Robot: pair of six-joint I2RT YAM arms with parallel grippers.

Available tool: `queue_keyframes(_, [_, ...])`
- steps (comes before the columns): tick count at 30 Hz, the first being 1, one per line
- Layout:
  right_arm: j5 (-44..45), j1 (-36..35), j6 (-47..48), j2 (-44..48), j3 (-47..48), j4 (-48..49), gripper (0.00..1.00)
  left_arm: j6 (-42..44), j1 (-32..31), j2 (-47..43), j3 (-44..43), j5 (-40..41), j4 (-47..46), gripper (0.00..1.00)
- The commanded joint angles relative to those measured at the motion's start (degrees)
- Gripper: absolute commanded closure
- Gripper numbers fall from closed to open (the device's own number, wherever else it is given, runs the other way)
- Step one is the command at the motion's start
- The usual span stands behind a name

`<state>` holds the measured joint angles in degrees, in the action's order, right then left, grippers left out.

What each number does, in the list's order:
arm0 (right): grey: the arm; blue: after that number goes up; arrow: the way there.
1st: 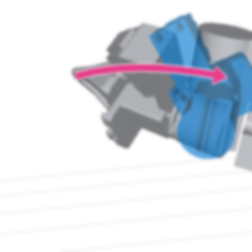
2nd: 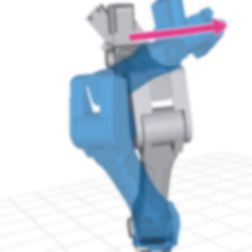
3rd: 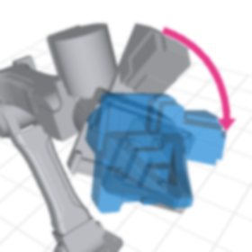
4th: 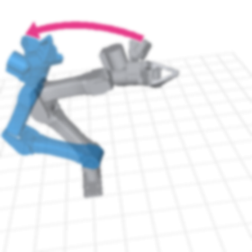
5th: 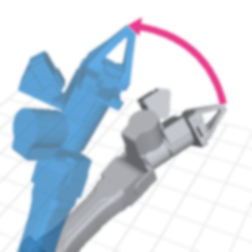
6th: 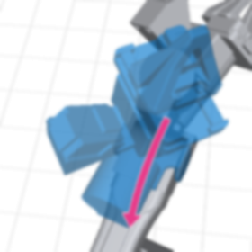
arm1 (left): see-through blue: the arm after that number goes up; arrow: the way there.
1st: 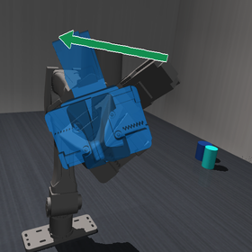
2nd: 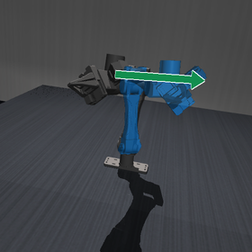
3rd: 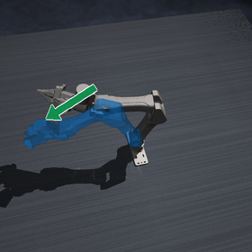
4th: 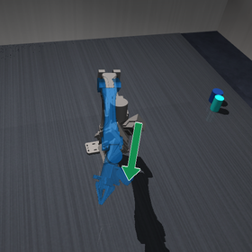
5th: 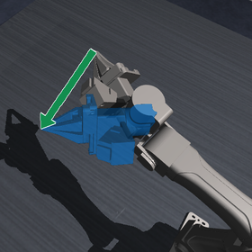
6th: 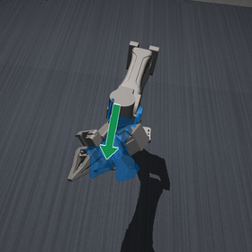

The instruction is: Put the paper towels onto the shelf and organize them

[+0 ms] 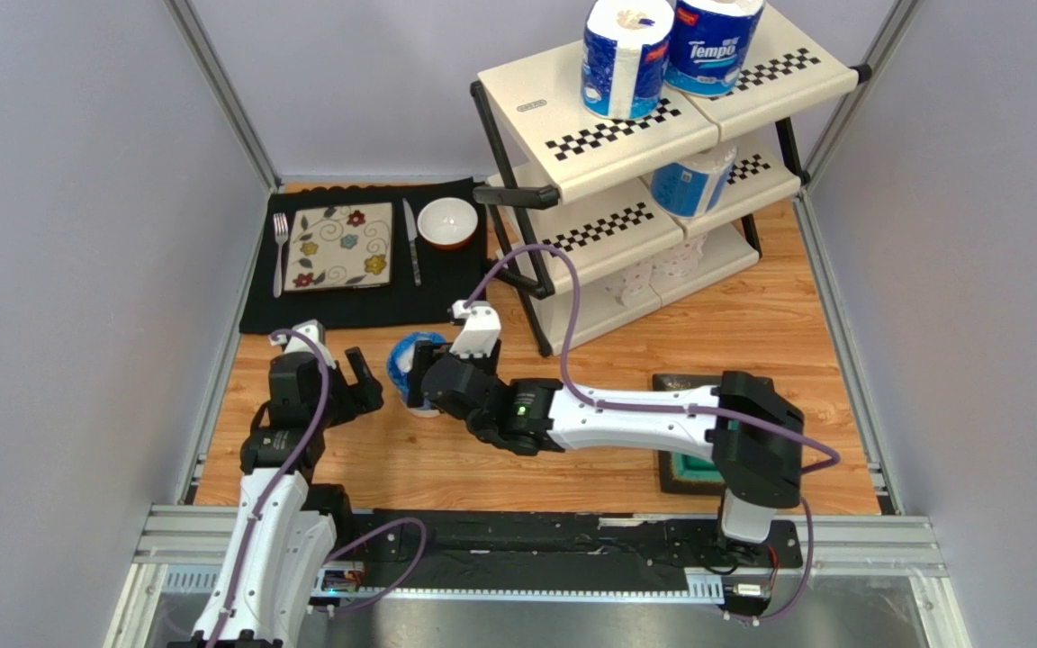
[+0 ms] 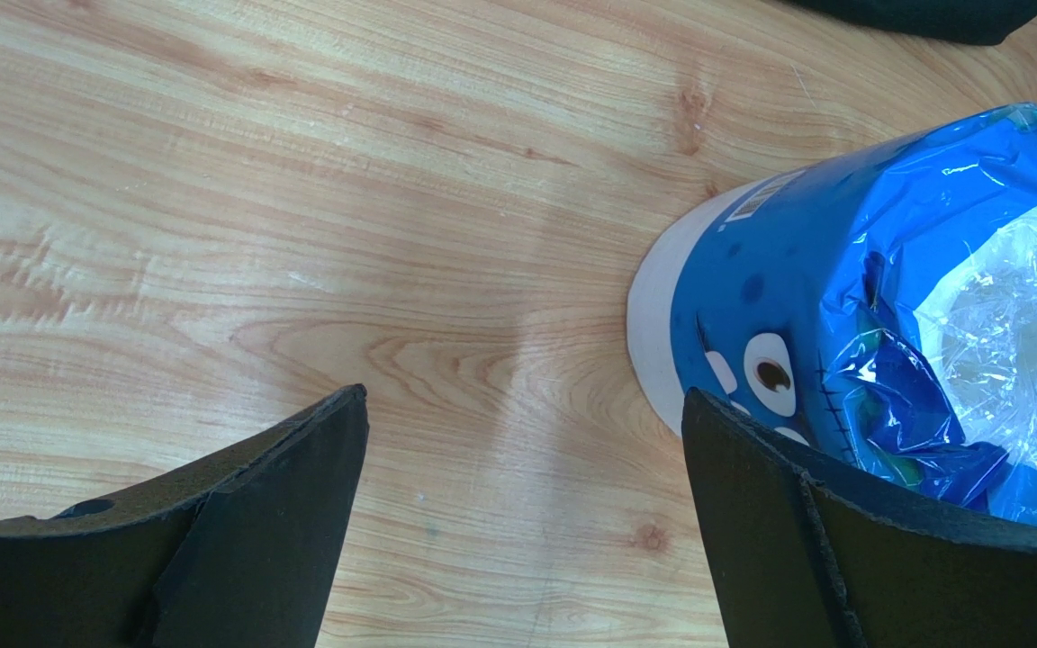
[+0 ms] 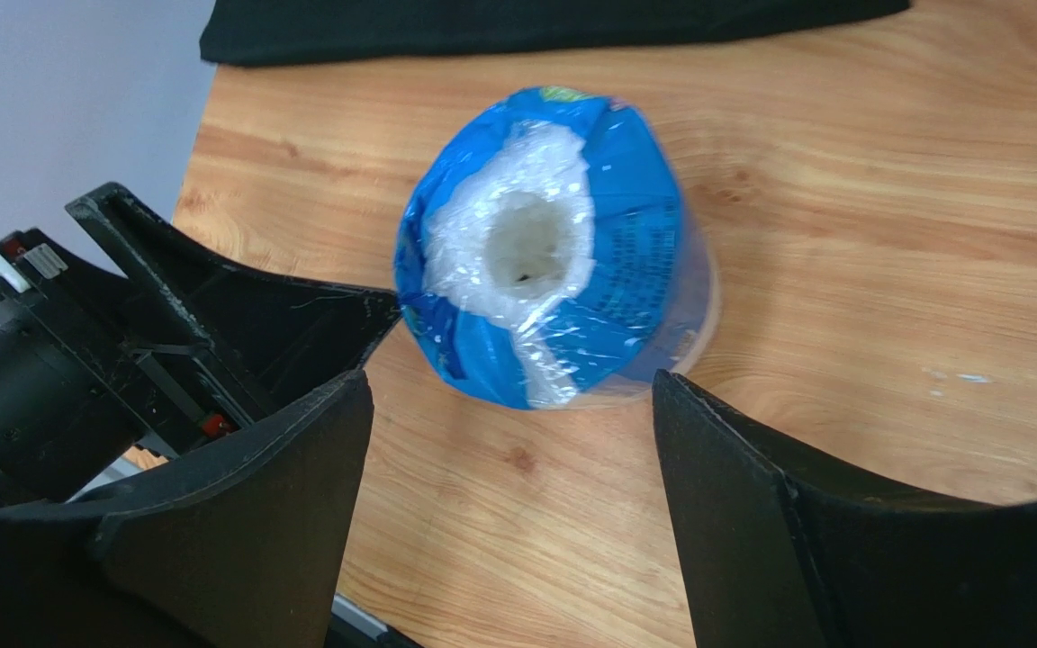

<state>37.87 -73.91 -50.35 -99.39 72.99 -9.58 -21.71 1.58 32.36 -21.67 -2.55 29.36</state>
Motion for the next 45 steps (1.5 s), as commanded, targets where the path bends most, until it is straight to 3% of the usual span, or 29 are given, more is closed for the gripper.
queue_keyframes(1, [-4.6,1.3,2.3,-4.2,6.5,-0.6,0.2,0.8,0.0,-0.2,0.1,-0.4,-1.3,0.05])
queue_keyframes(45, [-7.4,8.3,-1.3,-15.9,13.8,-7.7,0.22,0.8,0.0,-0.1,0.1,-0.6,-1.5,0.05])
